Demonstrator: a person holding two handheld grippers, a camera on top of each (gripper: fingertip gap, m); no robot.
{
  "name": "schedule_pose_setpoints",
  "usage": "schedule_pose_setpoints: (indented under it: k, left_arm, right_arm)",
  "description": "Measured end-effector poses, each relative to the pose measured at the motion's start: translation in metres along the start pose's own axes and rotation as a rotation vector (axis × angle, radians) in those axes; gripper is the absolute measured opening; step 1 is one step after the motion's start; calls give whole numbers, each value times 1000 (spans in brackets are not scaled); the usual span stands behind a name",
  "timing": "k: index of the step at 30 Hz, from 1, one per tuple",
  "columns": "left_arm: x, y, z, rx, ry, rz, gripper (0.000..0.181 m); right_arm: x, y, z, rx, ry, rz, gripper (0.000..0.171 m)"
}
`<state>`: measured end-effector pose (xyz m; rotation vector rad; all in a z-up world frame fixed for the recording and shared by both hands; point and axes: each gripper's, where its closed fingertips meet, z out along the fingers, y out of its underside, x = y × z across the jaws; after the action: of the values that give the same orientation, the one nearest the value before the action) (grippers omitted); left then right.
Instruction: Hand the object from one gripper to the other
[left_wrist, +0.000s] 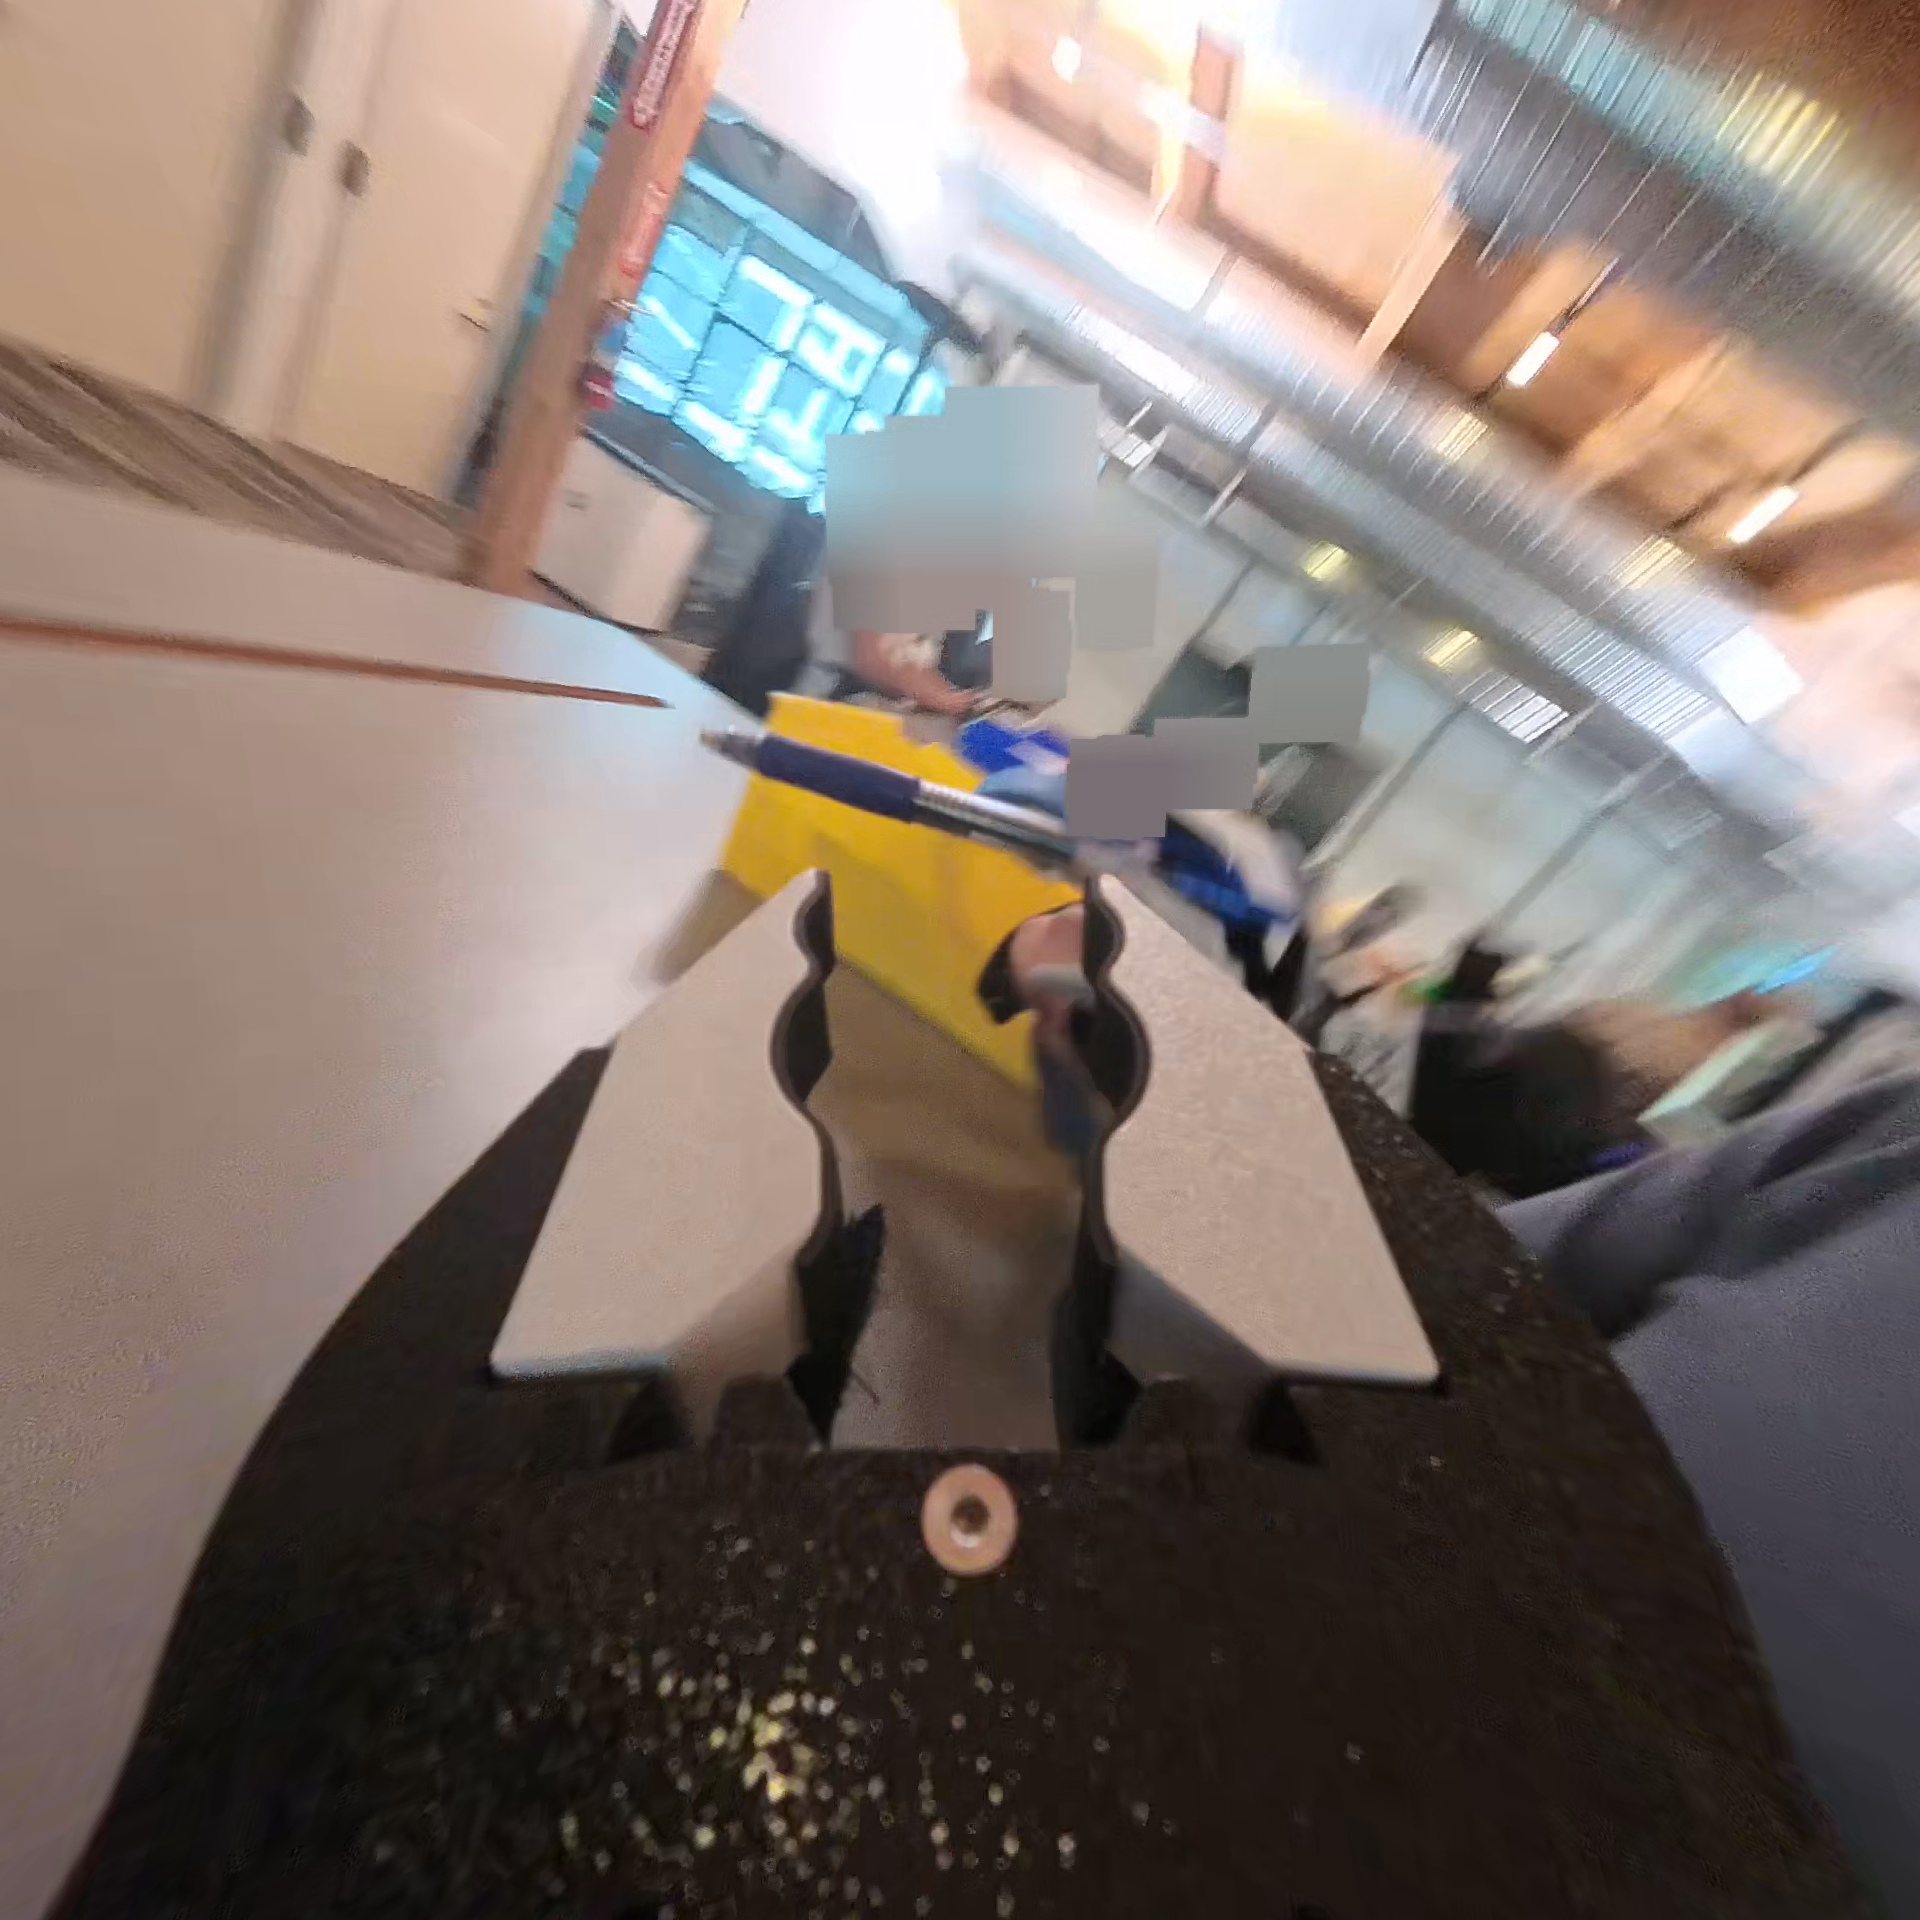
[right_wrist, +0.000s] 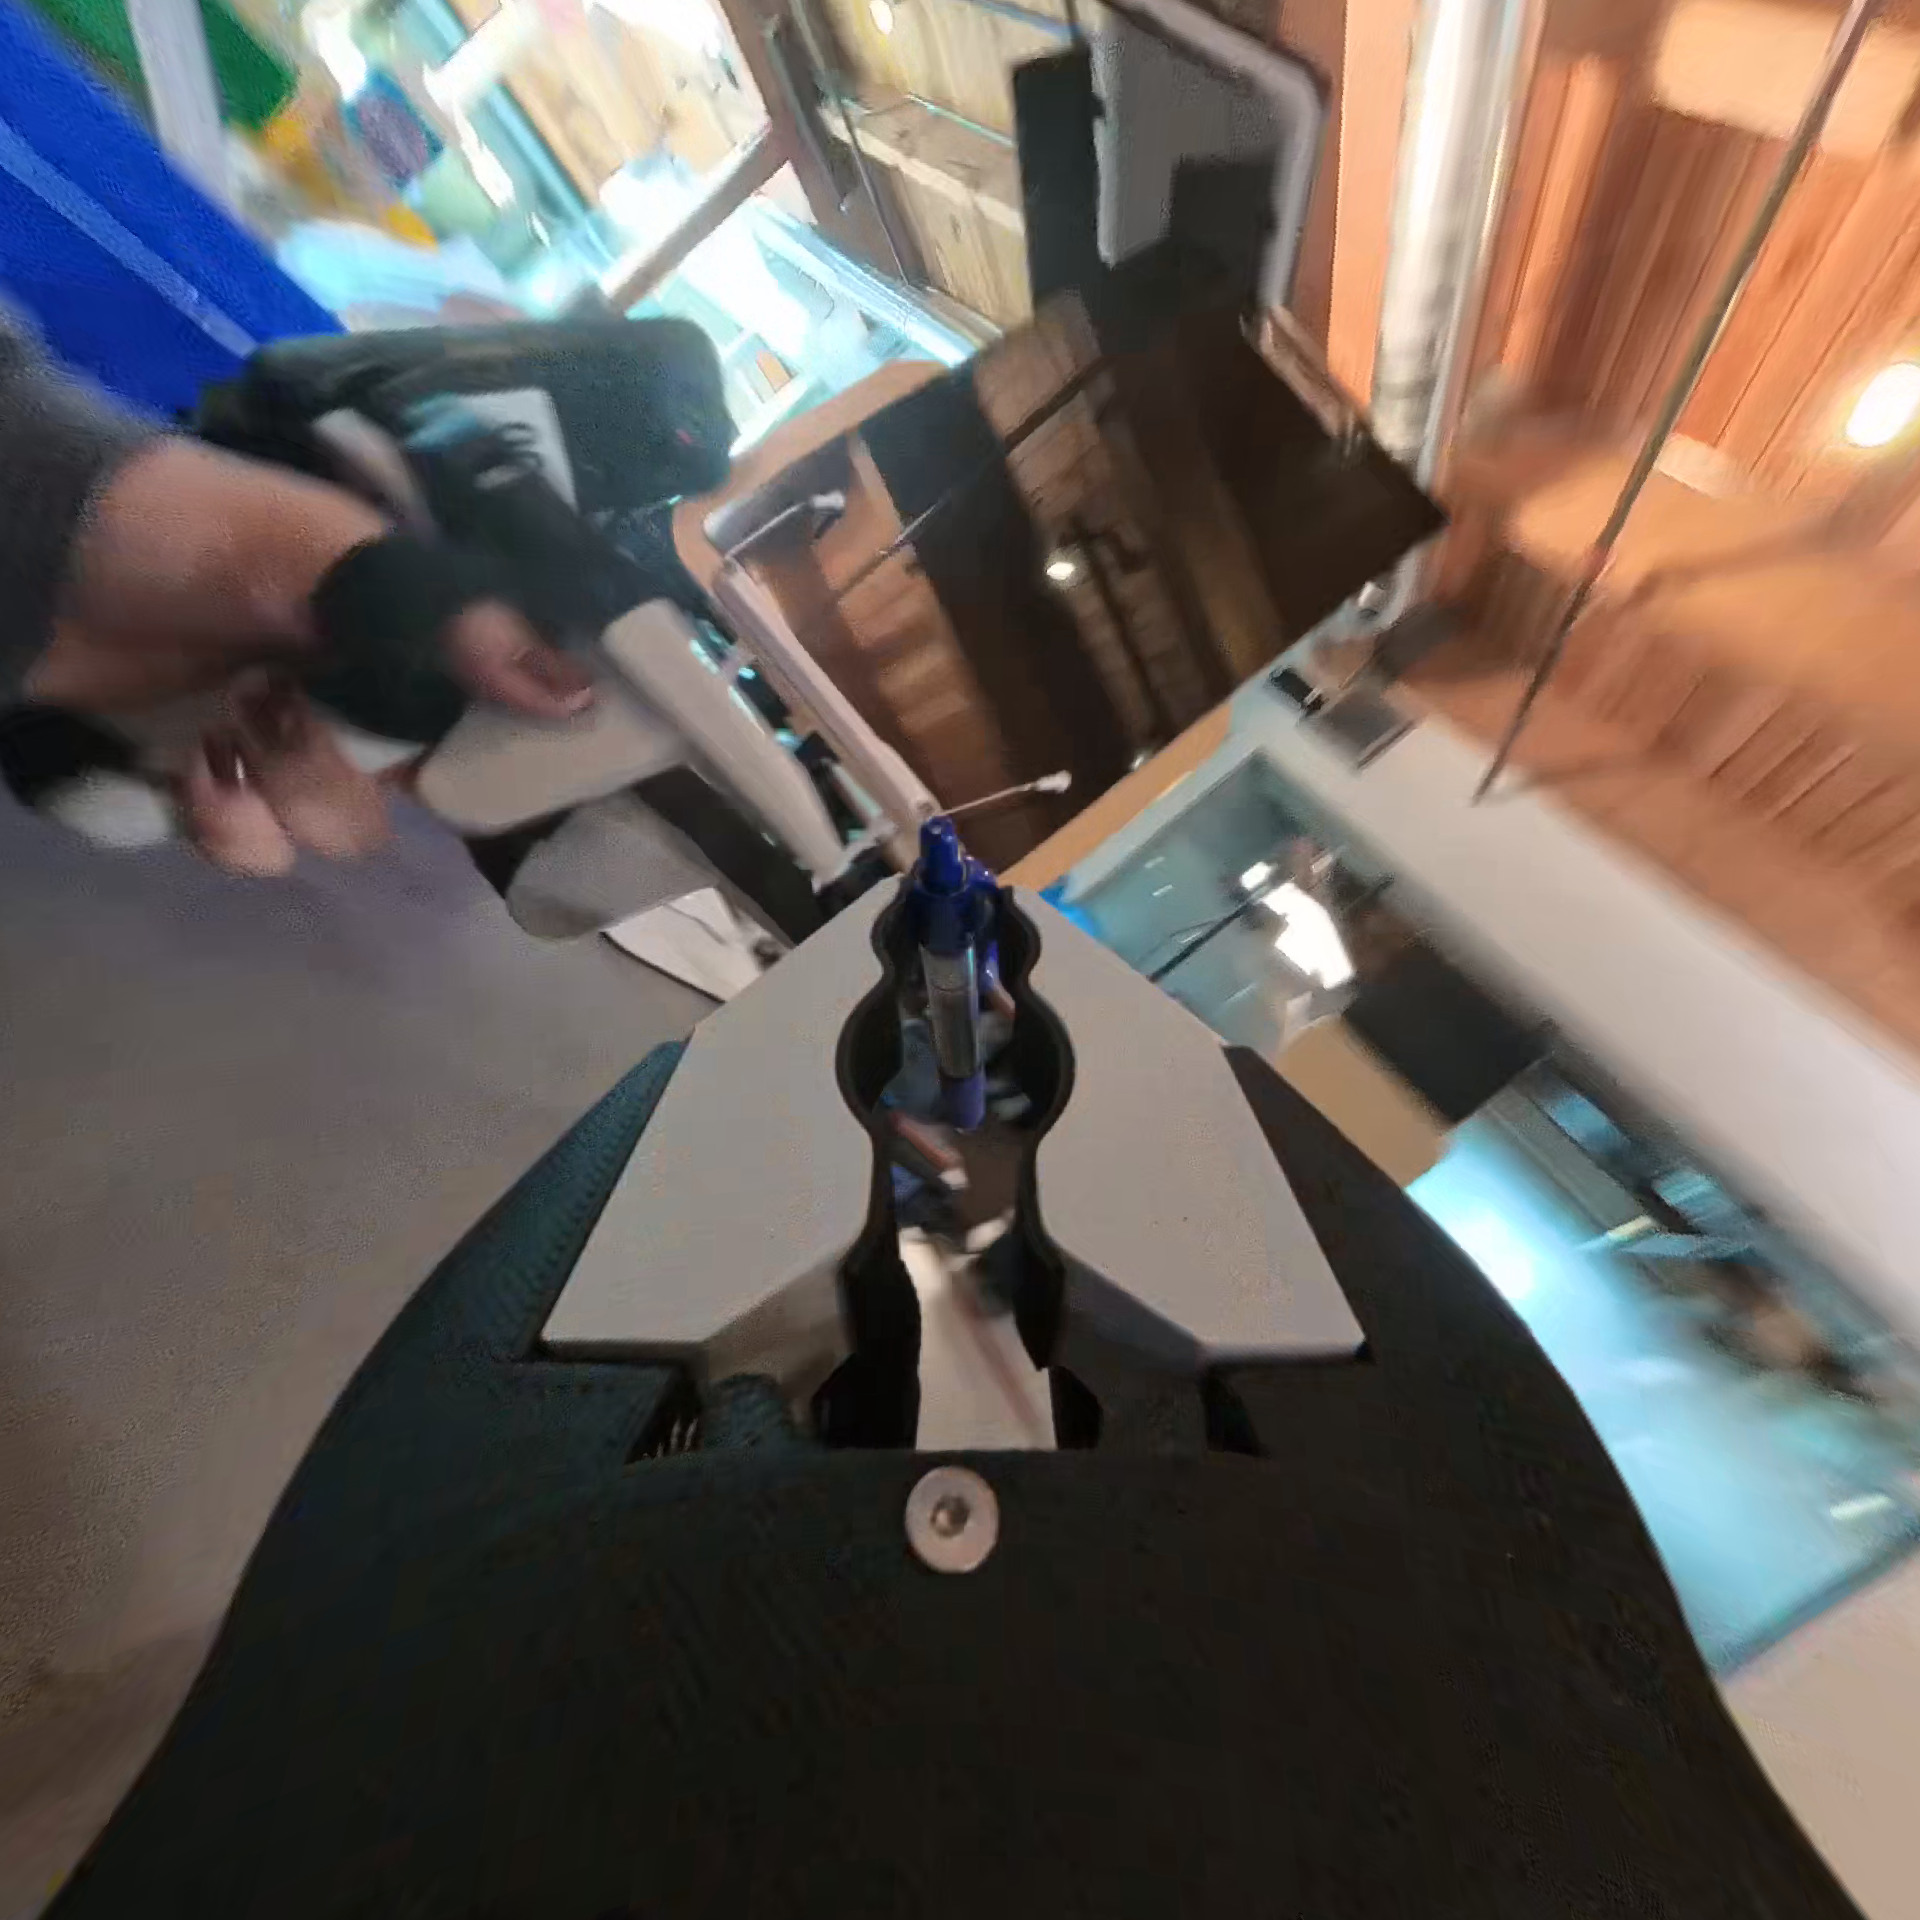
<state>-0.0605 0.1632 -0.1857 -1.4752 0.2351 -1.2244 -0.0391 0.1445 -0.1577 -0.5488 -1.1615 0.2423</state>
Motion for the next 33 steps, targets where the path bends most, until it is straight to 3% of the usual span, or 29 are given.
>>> schedule_pose_setpoints:
  k: [3,6,13,18,21,24,28,31,33]
  left_arm:
    - [2,-4,-3,49,168,-323,54]
    - [6,3,0,23,245,-457,52]
    - [13,14,4,-16,332,-565,12]
    - [15,8,1,20,363,-559,9]
    - [14,-4,-3,98,352,-490,7]
    - [7,-21,-12,220,309,-394,7]
    - [1,-44,-28,422,275,-322,7]
    - [3,-52,-35,547,255,-246,7]
    - [7,-51,-34,578,228,-177,6]
  right_arm:
    - [-30,-11,2,19,-40,-322,13]
    - [-53,-17,2,45,-99,-490,13]
    - [-64,-22,1,65,-126,-590,13]
    - [-67,-14,0,38,-163,-531,22]
    - [-56,-1,0,-11,-165,-369,31]
    - [-39,15,1,-57,-152,-78,35]
    - [-33,29,3,-85,-253,513,43]
    - [-33,19,8,-20,-357,1022,56]
    - [-33,15,13,1,-376,1238,63]
